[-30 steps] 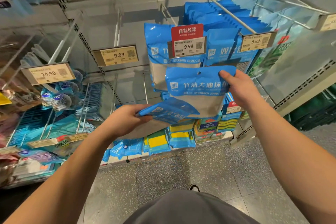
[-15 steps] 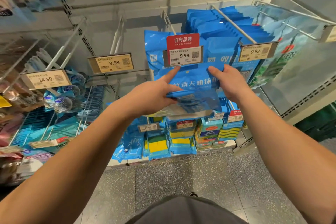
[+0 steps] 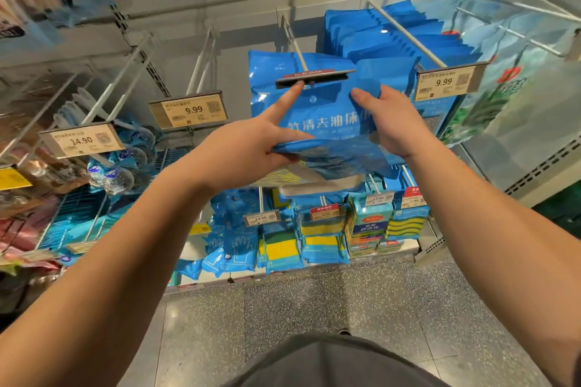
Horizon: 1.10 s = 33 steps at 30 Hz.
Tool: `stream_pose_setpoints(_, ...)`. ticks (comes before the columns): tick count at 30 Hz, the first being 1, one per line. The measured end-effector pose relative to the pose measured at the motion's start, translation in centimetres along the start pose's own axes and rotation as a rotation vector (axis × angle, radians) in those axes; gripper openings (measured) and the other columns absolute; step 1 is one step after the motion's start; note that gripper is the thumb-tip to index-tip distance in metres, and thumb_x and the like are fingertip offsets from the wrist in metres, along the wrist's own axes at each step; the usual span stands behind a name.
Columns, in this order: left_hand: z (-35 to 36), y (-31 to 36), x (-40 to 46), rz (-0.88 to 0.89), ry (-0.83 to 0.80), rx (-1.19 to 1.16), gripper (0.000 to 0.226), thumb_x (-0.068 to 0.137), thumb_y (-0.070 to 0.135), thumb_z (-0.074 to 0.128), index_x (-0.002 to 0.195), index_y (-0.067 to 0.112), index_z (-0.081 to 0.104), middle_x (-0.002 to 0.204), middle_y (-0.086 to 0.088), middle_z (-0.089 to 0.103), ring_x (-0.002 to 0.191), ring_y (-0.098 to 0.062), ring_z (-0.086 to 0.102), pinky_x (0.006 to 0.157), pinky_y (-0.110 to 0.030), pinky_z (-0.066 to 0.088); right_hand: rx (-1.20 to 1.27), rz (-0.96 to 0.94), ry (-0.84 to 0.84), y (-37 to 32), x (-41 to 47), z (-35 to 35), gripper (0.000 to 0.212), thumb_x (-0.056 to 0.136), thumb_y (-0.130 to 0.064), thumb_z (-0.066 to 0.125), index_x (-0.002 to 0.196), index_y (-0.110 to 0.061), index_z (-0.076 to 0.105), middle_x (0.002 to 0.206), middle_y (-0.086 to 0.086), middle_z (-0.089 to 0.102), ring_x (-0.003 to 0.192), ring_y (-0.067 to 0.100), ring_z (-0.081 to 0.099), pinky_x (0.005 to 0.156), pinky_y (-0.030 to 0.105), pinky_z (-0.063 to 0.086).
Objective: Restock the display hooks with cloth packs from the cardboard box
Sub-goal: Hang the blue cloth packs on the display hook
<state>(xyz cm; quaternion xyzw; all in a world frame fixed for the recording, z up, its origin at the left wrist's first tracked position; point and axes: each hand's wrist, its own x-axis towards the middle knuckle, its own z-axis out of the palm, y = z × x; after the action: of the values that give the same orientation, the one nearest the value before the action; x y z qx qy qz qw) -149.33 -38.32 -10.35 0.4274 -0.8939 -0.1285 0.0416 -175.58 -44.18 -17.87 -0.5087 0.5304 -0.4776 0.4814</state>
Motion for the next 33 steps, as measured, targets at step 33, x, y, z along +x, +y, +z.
stream_pose_setpoints(33, 0.1, -0.9, 0.3, -0.017, -0.037, -0.053, 0.023, 0.095, 0.034, 0.064, 0.113, 0.050, 0.064, 0.166, 0.021, -0.009, 0.115, -0.019, 0.064, 0.089, -0.044, 0.052, -0.110, 0.038, 0.033, 1.2, 3.6, 2.3, 0.040, 0.095, -0.042, 0.062, 0.129, -0.021, 0.059, 0.120, -0.010, 0.068, 0.102, 0.002, 0.065, 0.098, 0.033, 0.051)
